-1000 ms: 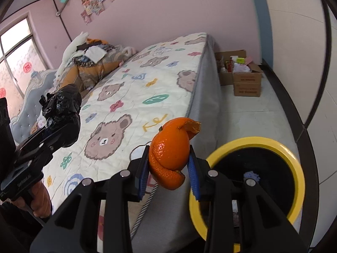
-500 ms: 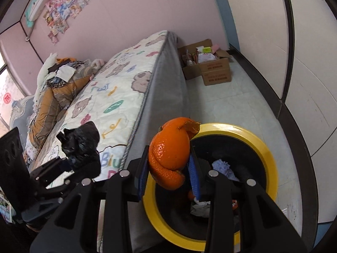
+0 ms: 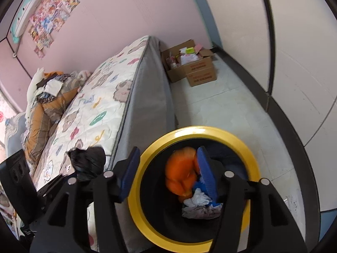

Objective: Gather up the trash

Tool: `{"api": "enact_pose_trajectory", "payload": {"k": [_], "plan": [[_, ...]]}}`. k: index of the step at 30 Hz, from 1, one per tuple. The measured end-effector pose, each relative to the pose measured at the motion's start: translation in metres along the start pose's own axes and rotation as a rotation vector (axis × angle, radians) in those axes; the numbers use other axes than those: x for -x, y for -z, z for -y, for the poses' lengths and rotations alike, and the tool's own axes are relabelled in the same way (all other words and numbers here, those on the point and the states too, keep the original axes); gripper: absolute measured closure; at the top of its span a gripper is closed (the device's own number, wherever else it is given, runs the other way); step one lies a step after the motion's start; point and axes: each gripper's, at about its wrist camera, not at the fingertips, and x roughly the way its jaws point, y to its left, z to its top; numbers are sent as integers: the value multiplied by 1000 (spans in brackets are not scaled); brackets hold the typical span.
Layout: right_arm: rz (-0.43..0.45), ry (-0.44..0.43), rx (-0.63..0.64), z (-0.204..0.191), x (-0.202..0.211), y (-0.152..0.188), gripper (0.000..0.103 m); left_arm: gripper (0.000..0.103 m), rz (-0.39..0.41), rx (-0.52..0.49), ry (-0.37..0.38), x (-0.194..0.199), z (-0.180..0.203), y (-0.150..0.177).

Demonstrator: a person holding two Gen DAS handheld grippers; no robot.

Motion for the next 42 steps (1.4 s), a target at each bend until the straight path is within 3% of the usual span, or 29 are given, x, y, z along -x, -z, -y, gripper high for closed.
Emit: {"api": "enact_pose_trajectory", "payload": {"k": [6,12,16,23,30,38,42], "plan": [[33,20,-26,4,22,-2,45,21,27,55,23,26,-12,0],[19,-6,9,-22,31,7,41,19,104,100,-21,76,-36,19],[-20,-56,59,-59,23,18,38,19,148,156,-89,115,-65,38],[-101,-177,192,-157,-1,50,37,18,215,260,-242,188,-121,81],[-142,-241,298,-247,-15,89,36,18,265,354,-375,246,-171,122],[-39,-239,399,-313,9,123,36,18,356,355,-502,304,-188,156],[72,-224,434,-332,33,135,26,13,454,307,-559,331,-174,160]]}}
